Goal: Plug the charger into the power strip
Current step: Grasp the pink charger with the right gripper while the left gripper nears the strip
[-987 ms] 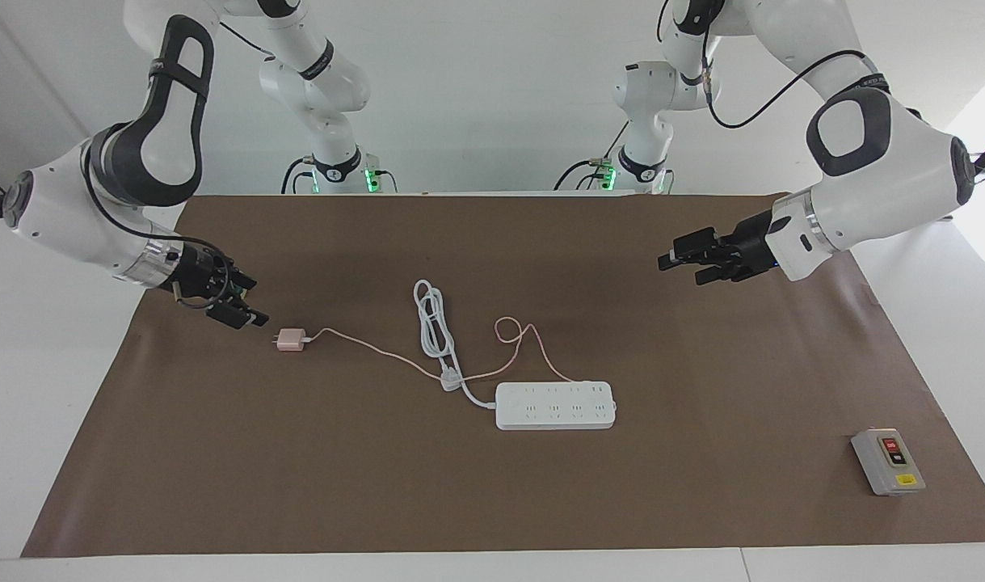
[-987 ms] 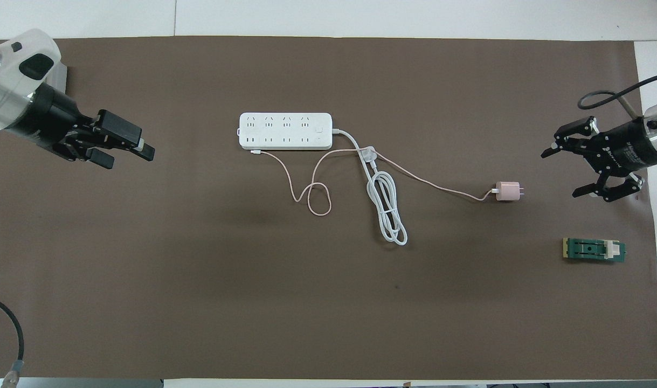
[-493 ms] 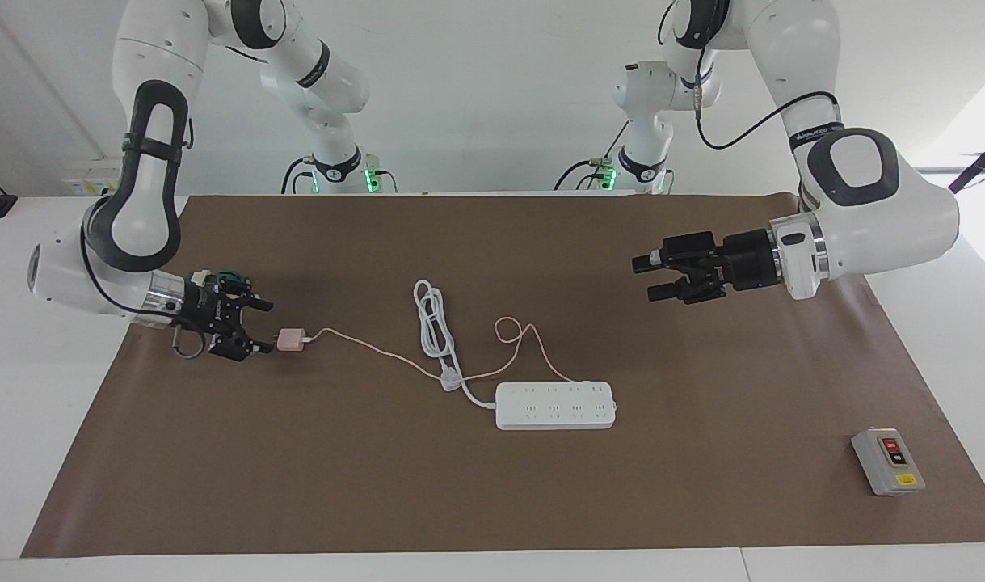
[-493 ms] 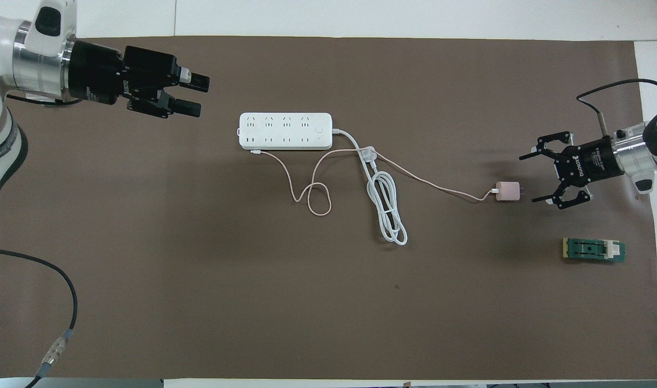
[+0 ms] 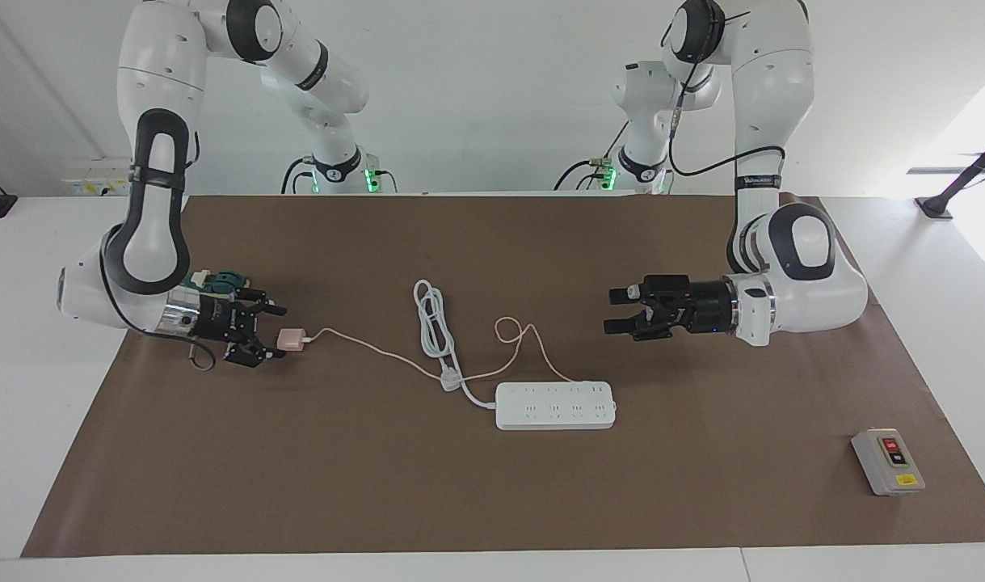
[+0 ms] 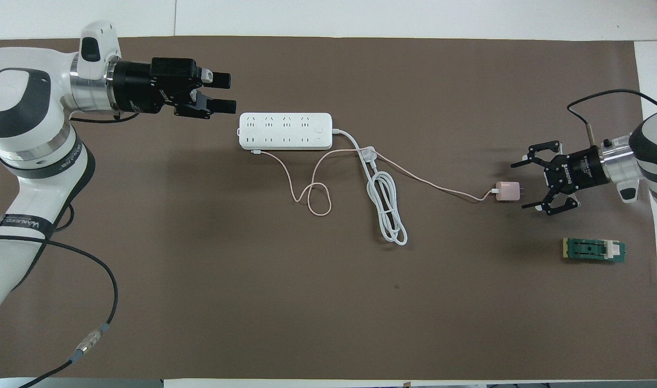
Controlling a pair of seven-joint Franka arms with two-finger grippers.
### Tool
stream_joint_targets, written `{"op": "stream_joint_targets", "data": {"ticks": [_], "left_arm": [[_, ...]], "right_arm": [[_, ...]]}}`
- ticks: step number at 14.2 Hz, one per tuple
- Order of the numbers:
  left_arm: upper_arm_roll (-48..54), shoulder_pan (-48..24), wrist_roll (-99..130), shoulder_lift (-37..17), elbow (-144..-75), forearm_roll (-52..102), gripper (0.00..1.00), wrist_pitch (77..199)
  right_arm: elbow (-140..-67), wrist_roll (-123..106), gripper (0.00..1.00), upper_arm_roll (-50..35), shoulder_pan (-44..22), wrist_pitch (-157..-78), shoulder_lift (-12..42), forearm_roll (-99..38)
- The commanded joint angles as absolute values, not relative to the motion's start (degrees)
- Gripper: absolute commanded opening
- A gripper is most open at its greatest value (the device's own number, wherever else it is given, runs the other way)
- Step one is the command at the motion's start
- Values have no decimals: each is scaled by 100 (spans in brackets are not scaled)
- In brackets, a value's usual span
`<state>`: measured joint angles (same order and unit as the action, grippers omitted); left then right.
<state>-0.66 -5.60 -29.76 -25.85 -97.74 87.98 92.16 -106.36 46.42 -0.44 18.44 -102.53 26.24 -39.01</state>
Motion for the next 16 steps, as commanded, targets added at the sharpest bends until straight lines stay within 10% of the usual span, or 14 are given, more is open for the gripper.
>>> {"op": "stream_joint_targets", "data": {"ticks": [1,7,13,16], "left_arm": [[-132,-738,-3627,-2171,-10764,9288,100,9325],[-167,-1107,-3955,-1705,-11917,9940,100,9352],[-237,-1151,-4060,-1837,-11778,10020,100,9501],[-281,-1151,-4323,-1881,-11733,10020,100,9676]], "right_arm": [[-10775,4325,100,-105,1942,-10406,2628,-4025],[-10986,3938,100,-105,1934,-10723,2610,-4122],[-11197,3420,0,-97,1934,-10775,2566,-4315],[-11119,3436,0,-105,1925,-10706,2566,-4315]]}}
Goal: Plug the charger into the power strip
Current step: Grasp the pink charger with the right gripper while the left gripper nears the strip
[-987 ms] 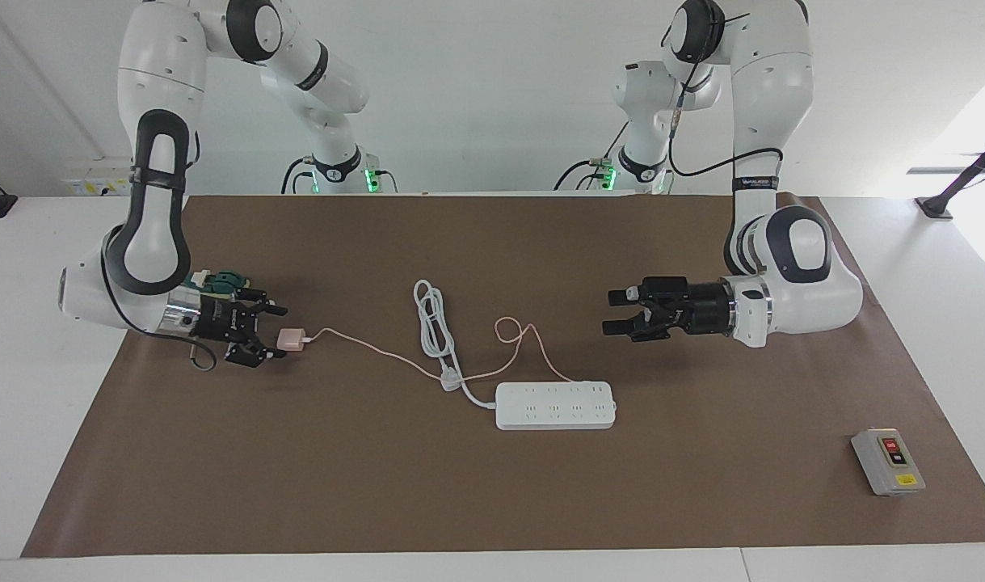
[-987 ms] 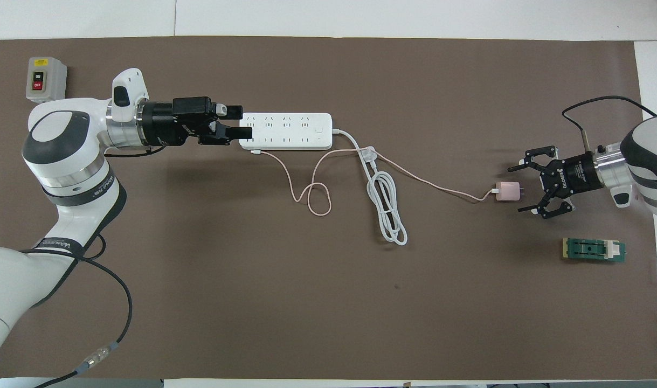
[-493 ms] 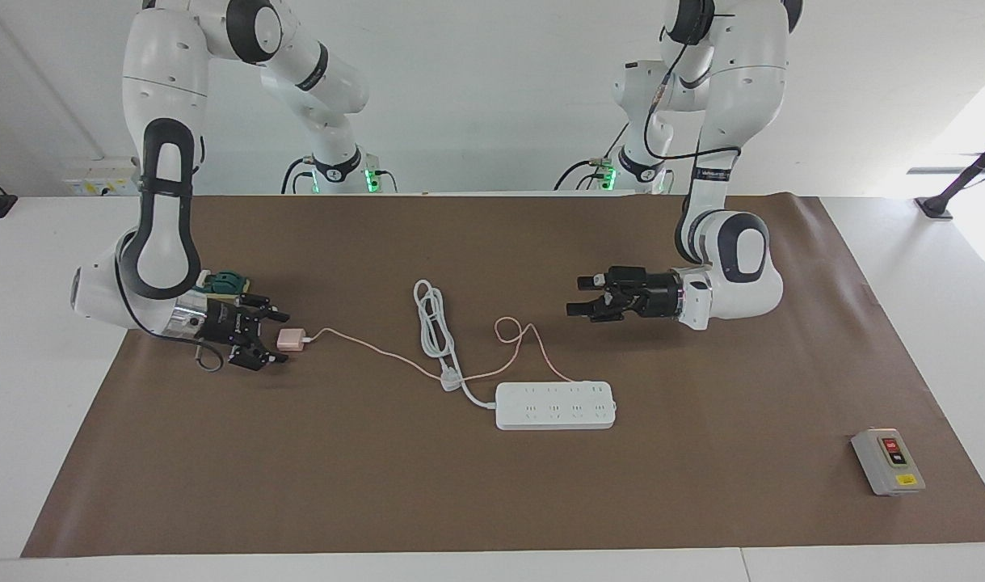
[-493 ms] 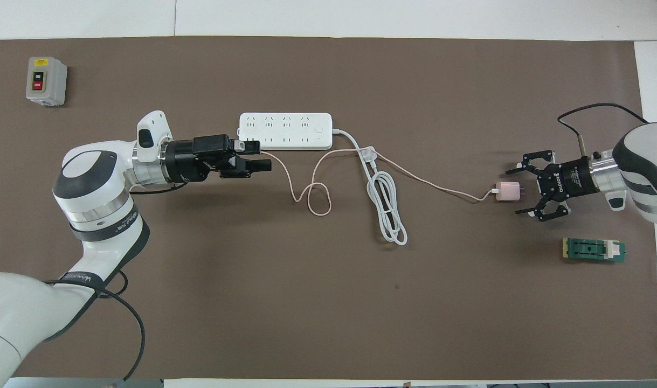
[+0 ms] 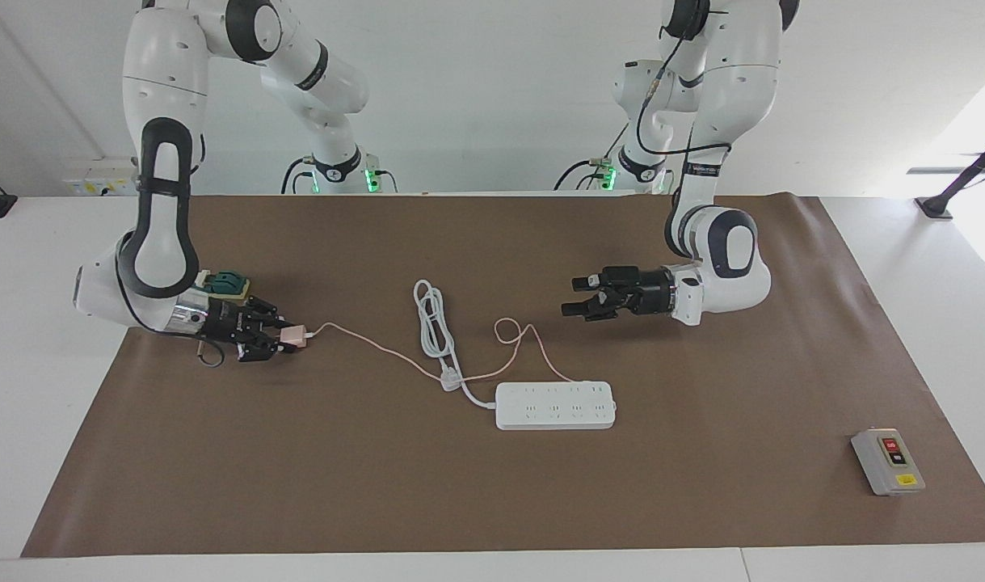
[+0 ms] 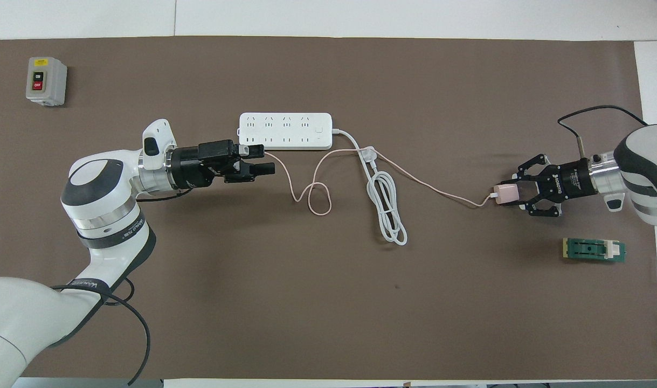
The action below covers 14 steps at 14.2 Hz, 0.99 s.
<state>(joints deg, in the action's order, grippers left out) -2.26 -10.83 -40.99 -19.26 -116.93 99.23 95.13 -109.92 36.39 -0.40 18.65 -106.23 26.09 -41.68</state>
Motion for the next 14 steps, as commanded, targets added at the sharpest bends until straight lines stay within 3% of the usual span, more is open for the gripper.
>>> {"op": "stream_joint_targets", "data": {"ticks": [1,7,14], "left_arm": [[-299,-1151,-4376,-1890,-11733,10020,100,9685],[-316,-1151,-4386,-1881,-11725,9950,100,9747],[-308,-1160,-4386,-1872,-11716,9870,100,9879]], "right_arm": [[-11057,3454,0,-105,1907,-10679,2566,-4315],[-9969,4917,0,-184,1425,-10002,2540,-4307],[-9115,6906,0,-255,-16,-10396,2531,-5054]]}}
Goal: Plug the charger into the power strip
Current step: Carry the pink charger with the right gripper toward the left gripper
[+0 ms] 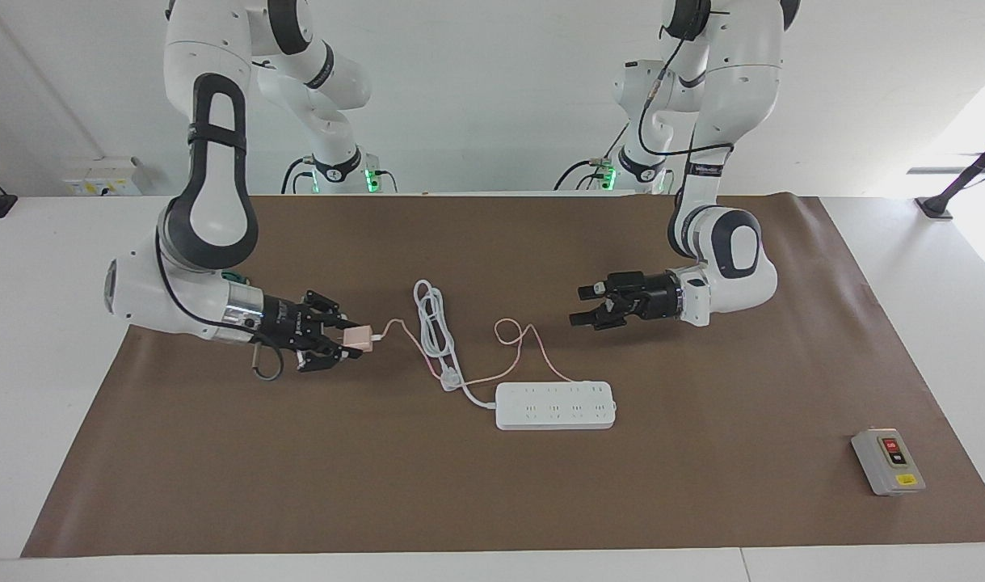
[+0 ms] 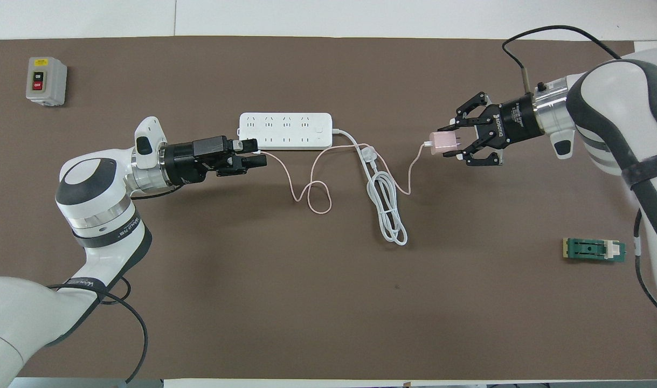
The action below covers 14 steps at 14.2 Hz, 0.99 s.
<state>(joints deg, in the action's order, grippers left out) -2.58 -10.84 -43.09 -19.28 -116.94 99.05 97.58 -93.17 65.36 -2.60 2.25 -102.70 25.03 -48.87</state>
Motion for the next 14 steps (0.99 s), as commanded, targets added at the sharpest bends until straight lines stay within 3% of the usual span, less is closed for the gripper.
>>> {"op": "stream_joint_targets", "data": {"ticks": [1,10,14], "left_arm": [[-308,-1160,-4386,-1881,-11707,9879,100,9879],[-290,-1257,-4412,-2082,-11453,10134,100,9817],[-290,-1292,-4456,-2092,-11443,10160,100,9817]], "right_arm": [[-9010,7204,0,-246,-261,-10537,2557,-5097],[-8517,8453,0,-246,-2099,-12110,2751,-5080],[-8263,8955,0,-246,-2521,-12620,2909,-5045]]}}
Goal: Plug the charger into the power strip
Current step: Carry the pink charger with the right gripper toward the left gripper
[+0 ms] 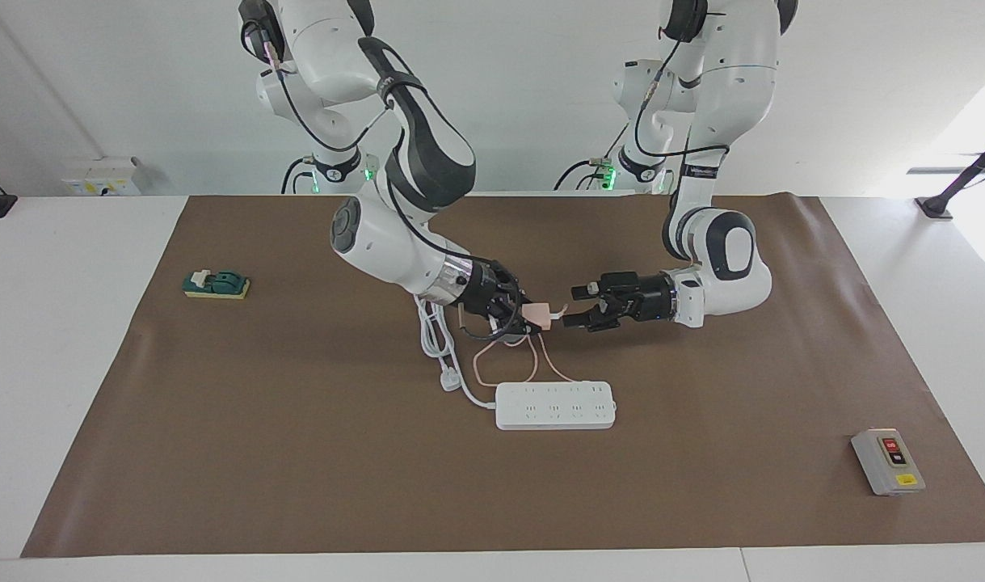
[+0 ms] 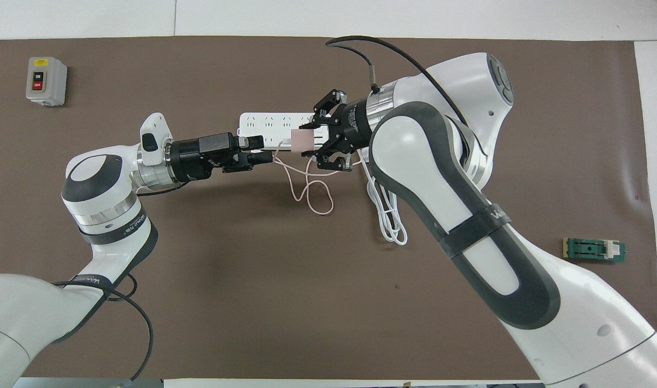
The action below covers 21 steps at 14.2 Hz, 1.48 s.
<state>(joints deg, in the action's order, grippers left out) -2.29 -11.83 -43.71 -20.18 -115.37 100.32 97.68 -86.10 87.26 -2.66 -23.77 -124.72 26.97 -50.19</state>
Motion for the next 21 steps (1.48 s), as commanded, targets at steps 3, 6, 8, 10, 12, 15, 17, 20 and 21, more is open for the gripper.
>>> {"op": "stream_joint_targets", "data": {"ticks": [3,6,8,10,12,15,17,20,21], "left_arm": [[-290,-1327,-4508,-2127,-11443,10169,100,9817],[-290,-1336,-4526,-2153,-11443,10178,87,9817],[-290,-1336,-4535,-2162,-11443,10169,58,9817],[-290,-1336,-4623,-2171,-11443,10151,28,9800],[-290,-1336,-4641,-2171,-11443,10151,0,9800],[-281,-1336,-4649,-2171,-11443,10160,0,9800],[-290,-1336,-4693,-2162,-11443,10134,0,9843],[-308,-1301,-4650,-2110,-11137,9680,0,10097],[-308,-1257,-4589,-2092,-10953,9259,0,10247]], "right_arm": [[-8262,8991,0,-246,-2584,-12735,2918,-5010],[-8262,8982,0,-246,-2671,-12753,2918,-4992],[-8262,8982,0,-246,-2672,-12744,2918,-4992],[-8262,8982,0,-246,-2672,-12753,2918,-4983],[-8262,8982,0,-246,-2672,-12753,2918,-4966],[-8262,8982,0,-246,-2672,-12753,2918,-4904],[-8262,8991,0,-246,-2628,-12744,2909,-4896],[-8279,9018,100,-176,-2514,-12604,2848,-4896],[-8288,9018,100,-176,-2418,-12499,2830,-4887]]}}
